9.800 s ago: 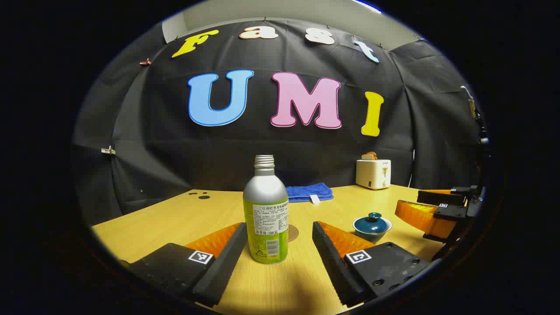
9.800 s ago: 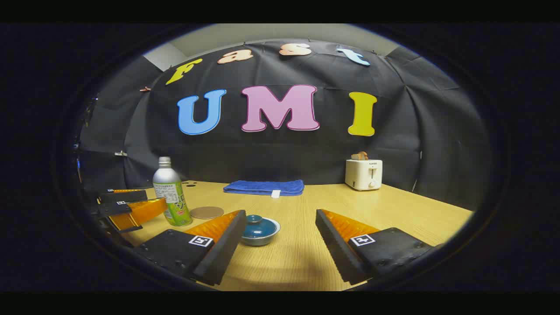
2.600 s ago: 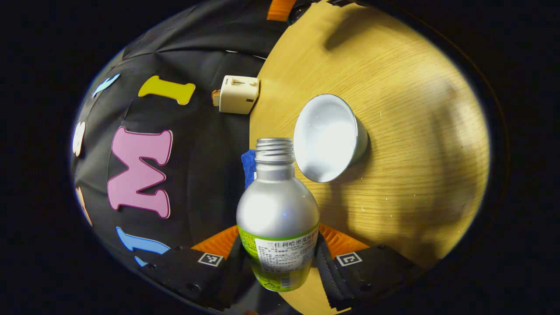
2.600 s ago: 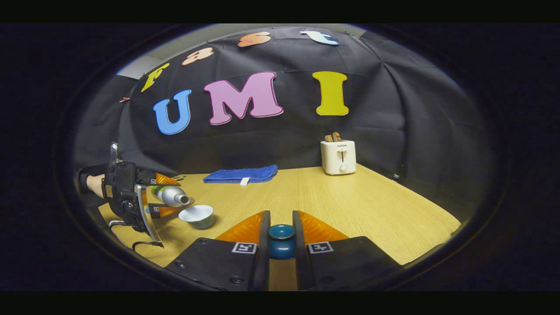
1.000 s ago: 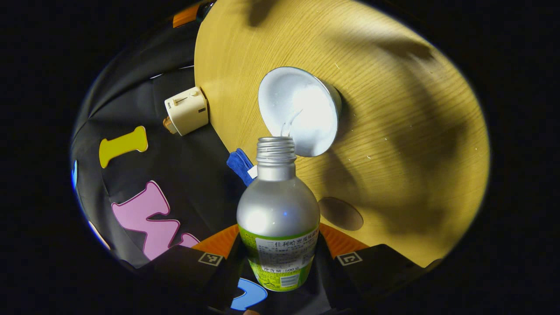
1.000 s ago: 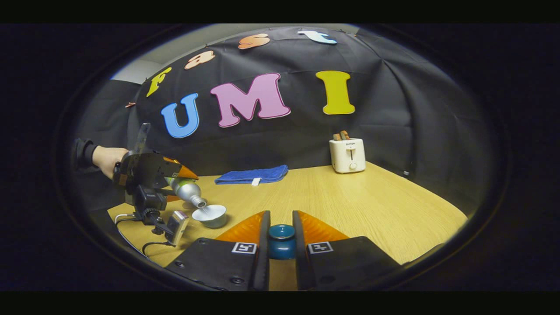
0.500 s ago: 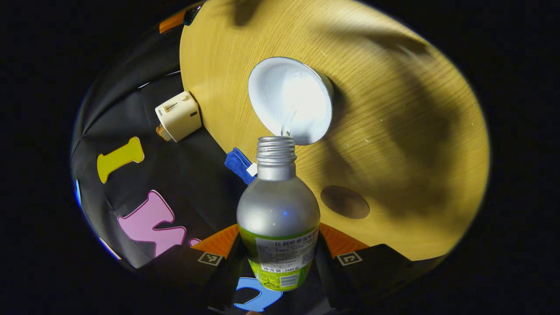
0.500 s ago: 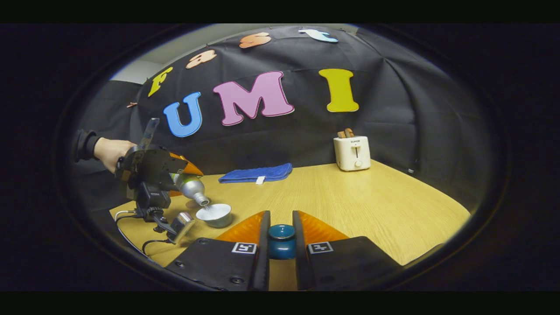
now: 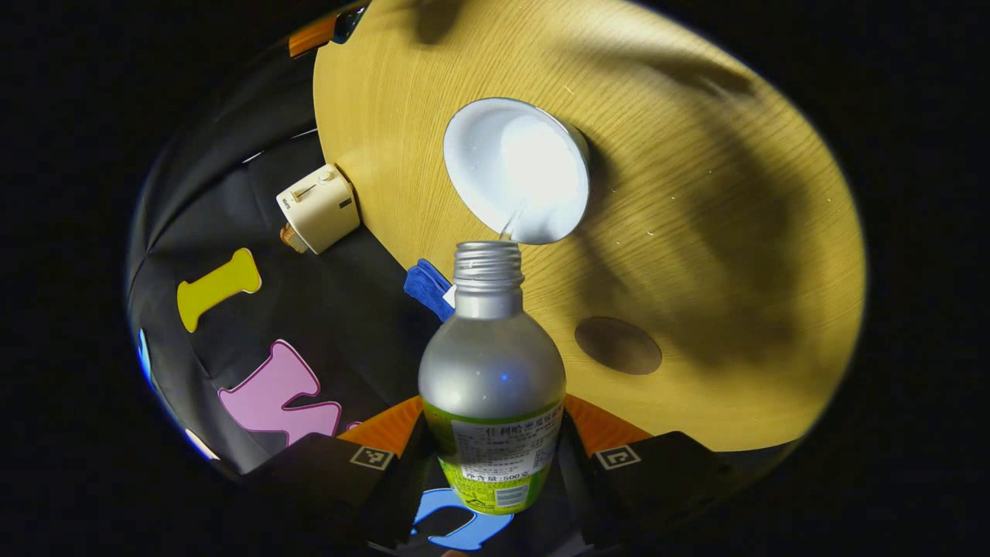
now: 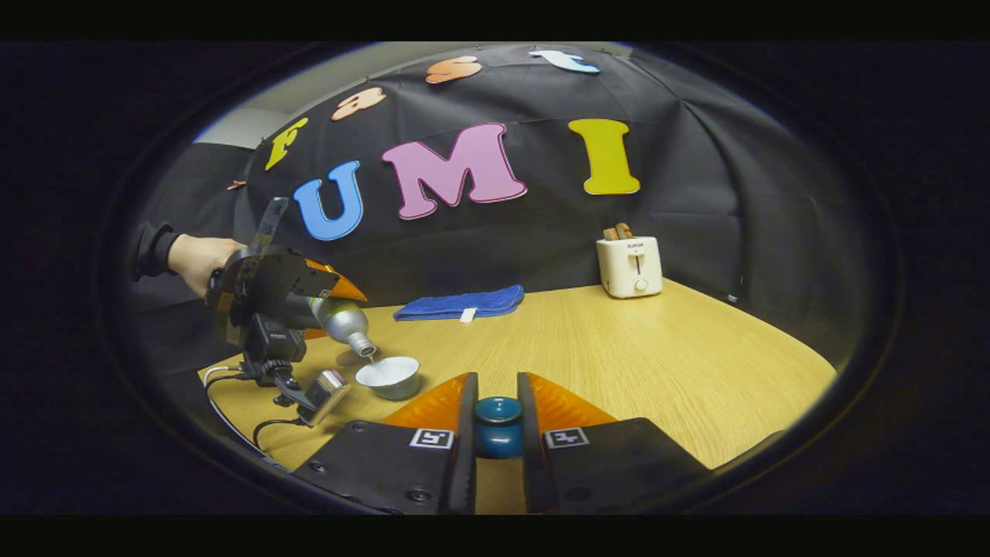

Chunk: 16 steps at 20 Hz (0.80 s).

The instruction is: Open the teacup lid with one hand, grasp the water bottle and pour water into the teacup with the other hand; after pouring, place the water bottle on the coaster and then close the teacup lid.

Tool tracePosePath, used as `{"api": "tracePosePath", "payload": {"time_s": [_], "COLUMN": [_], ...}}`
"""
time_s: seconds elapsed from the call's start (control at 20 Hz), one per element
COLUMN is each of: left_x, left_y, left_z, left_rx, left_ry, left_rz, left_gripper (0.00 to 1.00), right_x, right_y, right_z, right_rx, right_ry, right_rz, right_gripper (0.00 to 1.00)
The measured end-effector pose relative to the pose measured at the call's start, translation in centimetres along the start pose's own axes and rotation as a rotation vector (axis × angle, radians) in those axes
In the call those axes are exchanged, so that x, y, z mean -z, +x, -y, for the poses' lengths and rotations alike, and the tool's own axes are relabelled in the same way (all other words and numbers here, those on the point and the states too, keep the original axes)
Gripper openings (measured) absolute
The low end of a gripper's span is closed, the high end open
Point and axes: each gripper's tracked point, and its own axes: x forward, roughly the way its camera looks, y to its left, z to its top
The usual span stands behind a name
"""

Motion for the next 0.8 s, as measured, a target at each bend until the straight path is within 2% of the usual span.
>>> {"api": "tracePosePath", "payload": {"time_s": [0.15,0.2,0.25,0.3,0.6,0.65,0.7,0.75,0.8], "left_x": [0.0,-0.2,-0.2,-0.1,-0.8,-0.8,-0.8,-0.9,-1.1], "left_y": [0.0,-0.1,0.0,0.0,-0.3,-0.2,-0.2,-0.2,-0.2], "left_z": [0.0,0.0,0.1,0.0,0.2,0.0,0.2,0.1,0.2], "left_rx": [-0.008,-0.014,-0.018,-0.021,-0.05,-0.055,-0.057,-0.062,-0.067], "left_ry": [0.0,0.001,-0.001,-0.003,-0.013,-0.019,-0.024,-0.027,-0.031], "left_rz": [-0.002,0.004,0.009,0.01,0.033,0.038,0.04,0.046,0.052], "left_gripper": [0.79,0.79,0.79,0.79,0.79,0.79,0.79,0.79,0.79], "right_x": [0.0,0.0,-0.1,-0.1,-0.1,-0.3,-0.4,-0.5,-0.6], "right_y": [-0.1,-0.1,-0.2,-0.2,-0.3,-0.4,-0.5,-0.6,-0.6], "right_z": [-0.2,-0.3,-0.5,-0.6,-0.6,-0.5,-0.4,-0.3,-0.1], "right_rx": [-0.006,-0.007,-0.01,-0.011,-0.008,-0.006,-0.004,0.0,0.003], "right_ry": [-0.004,-0.005,-0.007,-0.008,-0.016,-0.016,-0.017,-0.017,-0.018], "right_rz": [-0.002,-0.002,0.0,0.0,0.0,0.003,0.006,0.008,0.01], "right_gripper": [0.28,0.24,0.28,0.24,0.24,0.28,0.24,0.24,0.28]}}
